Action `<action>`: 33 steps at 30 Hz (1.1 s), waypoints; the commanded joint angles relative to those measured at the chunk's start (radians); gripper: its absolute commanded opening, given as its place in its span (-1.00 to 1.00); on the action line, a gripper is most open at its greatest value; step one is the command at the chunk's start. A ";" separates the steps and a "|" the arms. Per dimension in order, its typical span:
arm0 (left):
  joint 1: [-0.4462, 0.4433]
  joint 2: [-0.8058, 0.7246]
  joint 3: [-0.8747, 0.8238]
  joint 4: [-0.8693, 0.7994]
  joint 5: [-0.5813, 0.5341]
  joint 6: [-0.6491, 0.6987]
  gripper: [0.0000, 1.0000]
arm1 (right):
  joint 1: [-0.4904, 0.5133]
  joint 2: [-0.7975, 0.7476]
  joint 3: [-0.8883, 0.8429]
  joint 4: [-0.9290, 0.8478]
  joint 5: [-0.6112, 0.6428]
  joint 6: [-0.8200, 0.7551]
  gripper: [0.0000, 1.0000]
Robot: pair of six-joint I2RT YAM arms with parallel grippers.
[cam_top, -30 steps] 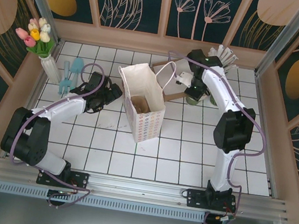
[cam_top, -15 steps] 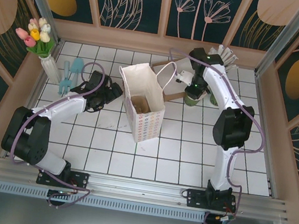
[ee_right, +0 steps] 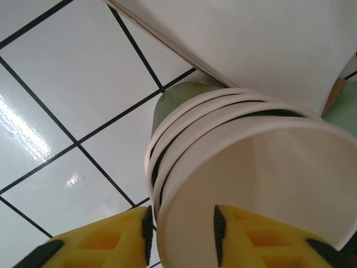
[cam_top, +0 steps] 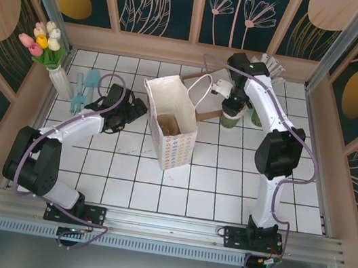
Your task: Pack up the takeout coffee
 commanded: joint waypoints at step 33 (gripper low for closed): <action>0.005 0.077 0.055 0.031 0.029 0.079 0.97 | -0.512 -0.644 -1.018 1.151 -0.369 0.770 0.98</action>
